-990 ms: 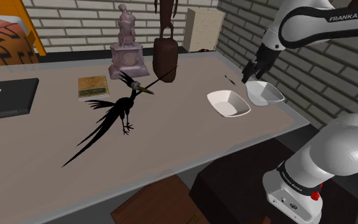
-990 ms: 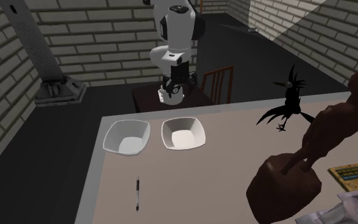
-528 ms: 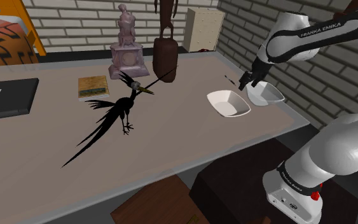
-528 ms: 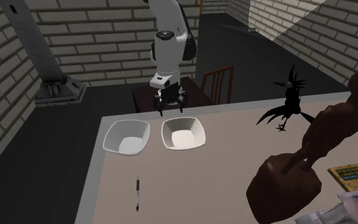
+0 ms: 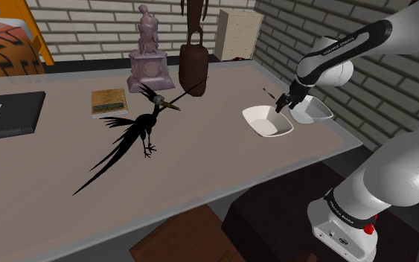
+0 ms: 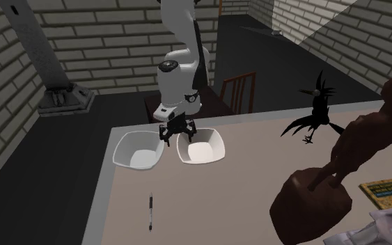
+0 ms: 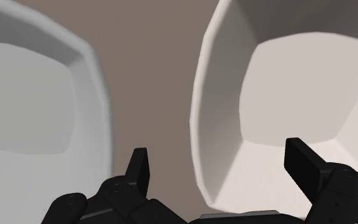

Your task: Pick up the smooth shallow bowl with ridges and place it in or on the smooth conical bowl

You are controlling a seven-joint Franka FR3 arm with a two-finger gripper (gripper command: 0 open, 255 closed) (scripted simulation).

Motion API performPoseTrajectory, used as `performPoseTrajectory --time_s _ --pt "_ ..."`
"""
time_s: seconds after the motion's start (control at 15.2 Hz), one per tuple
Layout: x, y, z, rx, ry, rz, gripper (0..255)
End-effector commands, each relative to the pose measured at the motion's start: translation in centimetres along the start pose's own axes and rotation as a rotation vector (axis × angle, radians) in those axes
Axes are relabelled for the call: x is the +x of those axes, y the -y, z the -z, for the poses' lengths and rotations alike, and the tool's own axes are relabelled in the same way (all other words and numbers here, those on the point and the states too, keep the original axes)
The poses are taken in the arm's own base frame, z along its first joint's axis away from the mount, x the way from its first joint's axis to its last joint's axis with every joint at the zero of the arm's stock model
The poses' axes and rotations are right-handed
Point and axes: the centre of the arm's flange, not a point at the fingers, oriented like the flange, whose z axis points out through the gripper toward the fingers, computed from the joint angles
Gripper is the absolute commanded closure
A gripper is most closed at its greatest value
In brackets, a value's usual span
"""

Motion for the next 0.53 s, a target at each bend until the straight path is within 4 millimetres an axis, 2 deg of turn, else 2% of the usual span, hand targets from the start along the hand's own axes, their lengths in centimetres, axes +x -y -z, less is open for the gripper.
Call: performPoseTrajectory --time_s 0.0,0.26,0.46 --pt "-0.1 -0.2 -1.0 0.0 -0.001 0.0 0" --pt "-0.1 -0.2 -3.1 0.0 -0.001 0.0 0" --pt "-0.1 -0.2 -3.4 0.0 -0.001 0.0 0"
